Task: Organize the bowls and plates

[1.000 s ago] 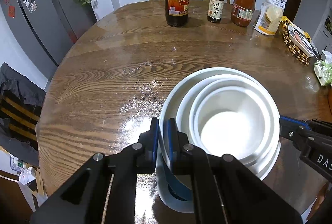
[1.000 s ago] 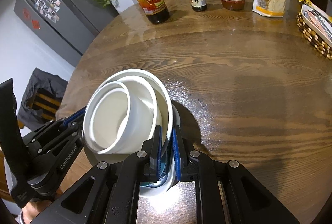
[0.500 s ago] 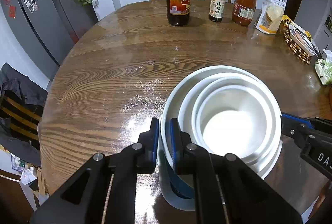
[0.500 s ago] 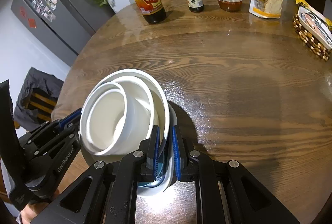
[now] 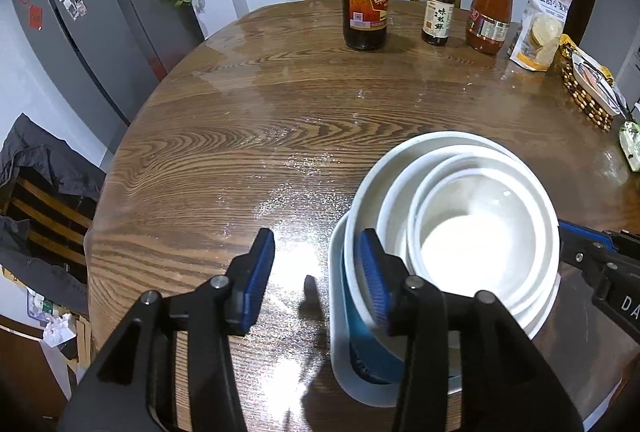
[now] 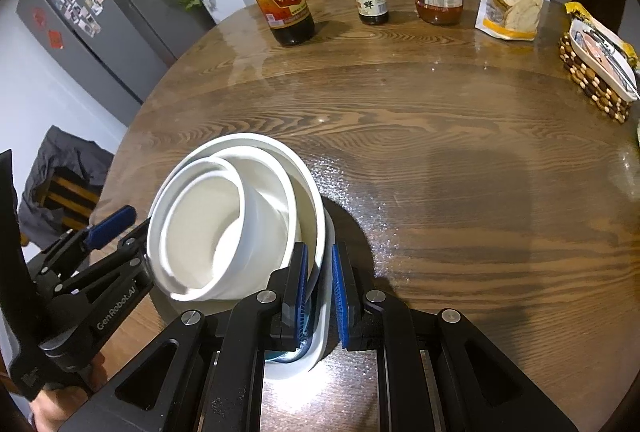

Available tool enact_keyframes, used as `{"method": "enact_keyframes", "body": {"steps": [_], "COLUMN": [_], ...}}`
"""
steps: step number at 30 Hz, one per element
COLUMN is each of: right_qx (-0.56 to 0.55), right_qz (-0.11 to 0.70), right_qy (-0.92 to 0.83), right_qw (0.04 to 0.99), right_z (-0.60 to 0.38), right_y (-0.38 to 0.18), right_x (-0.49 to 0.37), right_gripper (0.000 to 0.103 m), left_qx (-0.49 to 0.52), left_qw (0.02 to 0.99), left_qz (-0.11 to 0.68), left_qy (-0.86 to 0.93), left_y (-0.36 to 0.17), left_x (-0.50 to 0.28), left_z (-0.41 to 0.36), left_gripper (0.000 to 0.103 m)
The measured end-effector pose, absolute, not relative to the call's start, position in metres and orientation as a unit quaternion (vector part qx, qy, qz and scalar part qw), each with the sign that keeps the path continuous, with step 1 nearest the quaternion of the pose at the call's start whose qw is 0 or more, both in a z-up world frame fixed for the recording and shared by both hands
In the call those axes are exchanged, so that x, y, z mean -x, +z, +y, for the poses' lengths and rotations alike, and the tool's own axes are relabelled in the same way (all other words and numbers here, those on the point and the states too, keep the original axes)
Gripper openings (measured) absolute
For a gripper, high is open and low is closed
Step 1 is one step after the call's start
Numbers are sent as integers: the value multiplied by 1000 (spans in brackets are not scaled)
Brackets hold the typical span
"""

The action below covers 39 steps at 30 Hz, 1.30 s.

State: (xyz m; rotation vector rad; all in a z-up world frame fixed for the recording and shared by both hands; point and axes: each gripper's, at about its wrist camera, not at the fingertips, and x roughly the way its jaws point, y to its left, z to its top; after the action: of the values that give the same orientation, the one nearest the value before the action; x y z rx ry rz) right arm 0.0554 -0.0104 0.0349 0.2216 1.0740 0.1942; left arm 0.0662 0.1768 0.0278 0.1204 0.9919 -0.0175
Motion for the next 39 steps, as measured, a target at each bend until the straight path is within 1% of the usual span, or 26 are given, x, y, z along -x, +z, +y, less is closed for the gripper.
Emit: {"method": "enact_keyframes", "body": {"steps": [4, 7, 8, 10, 12, 13, 18, 25, 28, 30, 32, 36, 39], "right_qx": [-104, -102, -102, -100, -99, -99, -98, -103, -103, -102, -100, -103, -101], "right_qz": [510, 511, 511, 511, 510, 510, 510, 511, 511, 511, 510, 511, 510], "right_qy": [90, 88, 86, 82, 76, 73, 57, 54, 53, 49, 44, 42, 41], "right_qw": [849, 849, 849, 850, 851, 851, 853, 852, 852, 852, 853, 852, 853], "right_z": [-11, -11, -11, -12, -13, -14, -19, -20, -21, -21, -22, -23, -23], "right_y": [35, 35, 35, 35, 35, 34, 34, 32, 32, 32, 32, 31, 31], "right_x": [-56, -57, -57, -57, -57, -57, -57, -57, -57, -57, -57, -57, -57], "right_gripper": [15, 15, 17, 20, 27, 28, 48, 50, 50, 55, 59, 60, 60], "left_qx": [-56, -57, -57, -54, -54, -54, -54, -58, -60, -60, -60, -60, -58], "left_qw": [877, 877, 877, 876, 876, 876, 875, 875, 875, 875, 875, 875, 875], "left_qz": [477, 477, 477, 478, 479, 478, 480, 479, 479, 480, 480, 479, 480], "left_qy": [-7, -2, 0, 1, 4, 5, 10, 15, 20, 23, 25, 29, 32], "left_y": [28, 28, 28, 28, 28, 28, 27, 28, 27, 27, 27, 27, 27], "left_x": [-67, -67, -67, -67, -67, -67, -67, -67, -68, -68, -68, -69, -69], "left_z": [178, 179, 179, 181, 183, 183, 185, 183, 184, 185, 186, 187, 188], "left_gripper": [48, 53, 55, 57, 60, 61, 63, 66, 70, 73, 74, 80, 82]}}
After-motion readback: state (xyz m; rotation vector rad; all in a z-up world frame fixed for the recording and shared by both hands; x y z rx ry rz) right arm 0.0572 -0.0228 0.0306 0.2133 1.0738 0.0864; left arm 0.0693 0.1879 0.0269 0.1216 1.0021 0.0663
